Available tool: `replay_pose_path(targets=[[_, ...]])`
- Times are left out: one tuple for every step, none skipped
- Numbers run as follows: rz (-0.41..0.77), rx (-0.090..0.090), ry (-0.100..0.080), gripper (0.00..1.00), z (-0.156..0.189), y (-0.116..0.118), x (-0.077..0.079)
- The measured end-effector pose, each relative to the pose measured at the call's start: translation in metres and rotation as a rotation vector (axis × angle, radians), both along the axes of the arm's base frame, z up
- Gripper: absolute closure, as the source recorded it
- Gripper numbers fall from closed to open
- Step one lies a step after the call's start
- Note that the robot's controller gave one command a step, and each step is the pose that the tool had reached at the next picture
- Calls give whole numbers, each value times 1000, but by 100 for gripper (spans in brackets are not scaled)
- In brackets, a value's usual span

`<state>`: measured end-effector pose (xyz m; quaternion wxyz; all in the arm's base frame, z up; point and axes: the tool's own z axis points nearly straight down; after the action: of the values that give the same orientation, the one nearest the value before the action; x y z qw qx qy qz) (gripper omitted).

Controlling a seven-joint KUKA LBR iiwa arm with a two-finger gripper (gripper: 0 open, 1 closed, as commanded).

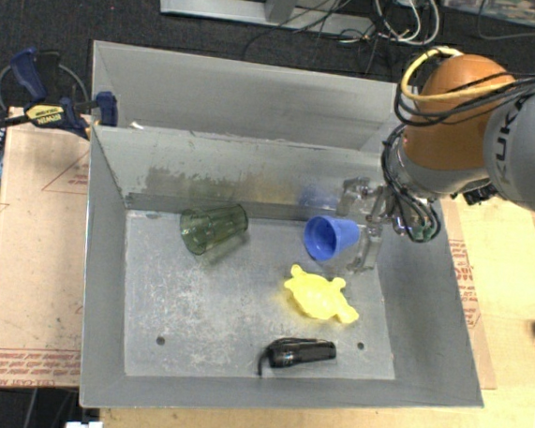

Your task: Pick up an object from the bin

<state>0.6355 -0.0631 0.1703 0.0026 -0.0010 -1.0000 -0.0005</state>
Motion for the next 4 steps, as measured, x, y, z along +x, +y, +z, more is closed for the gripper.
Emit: replay_pose_path(targets=[[2, -1, -8, 0, 5, 0, 2], [-305, 0, -4, 0, -89, -3, 16], [-44, -1, -12, 0, -8, 4, -84], [-496, 0, -5, 0, -73, 2, -1]])
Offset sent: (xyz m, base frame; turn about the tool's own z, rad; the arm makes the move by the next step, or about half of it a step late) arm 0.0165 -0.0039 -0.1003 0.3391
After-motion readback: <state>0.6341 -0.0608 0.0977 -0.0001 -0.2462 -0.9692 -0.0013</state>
